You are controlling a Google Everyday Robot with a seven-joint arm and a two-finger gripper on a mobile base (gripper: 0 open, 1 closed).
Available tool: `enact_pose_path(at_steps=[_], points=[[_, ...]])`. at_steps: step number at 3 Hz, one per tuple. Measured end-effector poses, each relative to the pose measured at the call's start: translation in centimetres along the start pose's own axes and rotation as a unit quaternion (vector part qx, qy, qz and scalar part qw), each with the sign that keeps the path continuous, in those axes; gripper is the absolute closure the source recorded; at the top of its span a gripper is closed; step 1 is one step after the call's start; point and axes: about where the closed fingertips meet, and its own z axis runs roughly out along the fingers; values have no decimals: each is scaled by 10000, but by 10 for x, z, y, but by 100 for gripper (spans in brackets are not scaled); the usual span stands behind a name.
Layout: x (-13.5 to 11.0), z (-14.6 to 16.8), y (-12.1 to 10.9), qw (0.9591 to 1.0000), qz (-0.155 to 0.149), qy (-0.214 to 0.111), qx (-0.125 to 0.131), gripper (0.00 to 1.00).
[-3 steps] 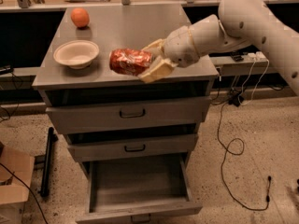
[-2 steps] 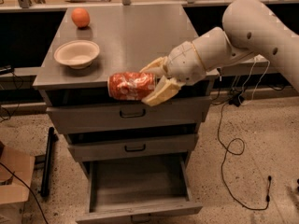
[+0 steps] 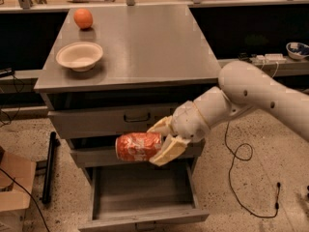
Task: Place coke can into bottom drawer
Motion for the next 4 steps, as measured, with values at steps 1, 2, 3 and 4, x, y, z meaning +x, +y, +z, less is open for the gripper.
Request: enact_pose_path(at_steps=[1, 2, 3, 4], points=[[8, 12, 10, 9999, 88, 35, -137, 100], [6, 11, 9, 9999, 73, 31, -125, 100], [44, 41, 1, 9991, 349, -62, -250, 100], [129, 96, -13, 9943, 903, -175, -530, 100]])
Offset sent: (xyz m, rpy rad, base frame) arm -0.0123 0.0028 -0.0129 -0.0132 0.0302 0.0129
